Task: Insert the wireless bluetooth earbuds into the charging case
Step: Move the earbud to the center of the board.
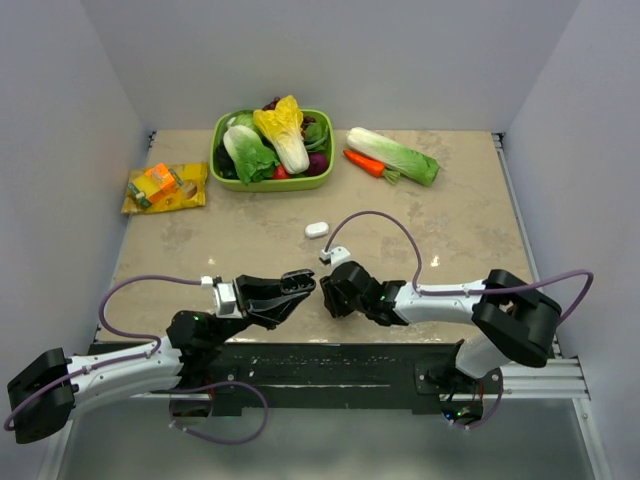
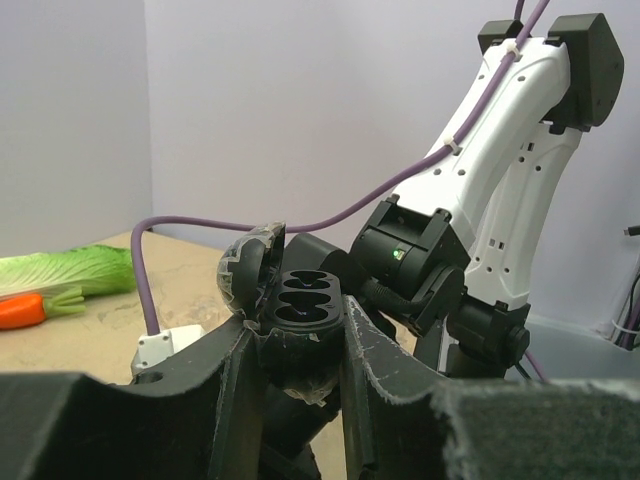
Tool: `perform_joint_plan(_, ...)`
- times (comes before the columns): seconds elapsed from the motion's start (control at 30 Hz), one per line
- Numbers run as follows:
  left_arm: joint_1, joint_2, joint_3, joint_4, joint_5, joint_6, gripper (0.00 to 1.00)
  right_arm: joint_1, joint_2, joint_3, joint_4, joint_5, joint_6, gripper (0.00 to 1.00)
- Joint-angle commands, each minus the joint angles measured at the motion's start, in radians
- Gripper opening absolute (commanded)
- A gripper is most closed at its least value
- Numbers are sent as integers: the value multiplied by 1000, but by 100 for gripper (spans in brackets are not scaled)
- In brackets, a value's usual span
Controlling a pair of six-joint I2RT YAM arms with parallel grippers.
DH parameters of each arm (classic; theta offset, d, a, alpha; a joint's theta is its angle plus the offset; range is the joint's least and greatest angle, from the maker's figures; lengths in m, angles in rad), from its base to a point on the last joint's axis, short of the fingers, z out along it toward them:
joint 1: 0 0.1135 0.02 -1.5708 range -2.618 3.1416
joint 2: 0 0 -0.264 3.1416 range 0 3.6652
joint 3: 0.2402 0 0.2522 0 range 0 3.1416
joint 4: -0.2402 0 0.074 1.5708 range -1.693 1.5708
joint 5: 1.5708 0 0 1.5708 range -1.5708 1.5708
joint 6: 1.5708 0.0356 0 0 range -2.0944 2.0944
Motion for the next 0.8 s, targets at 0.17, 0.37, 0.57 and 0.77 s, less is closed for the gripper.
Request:
perform_joint_plan(0.17,-7,-10,-109,34,-18,-5,0,-22,28,65,36,36,-30,38)
perform_joint_plan(0.37,-7,-13,-108,24,-22,1,0,-20,-61,48,8,65,-36,43)
perform_joint_plan(0.57,-7,-3,-106,31,-21,-1,0,-25,-104,39,-28,118,-56,44)
perform_joint_plan(0.77,-7,-16,-111,21,-21,-7,0,-43,-96,-1,5,86,-24,0)
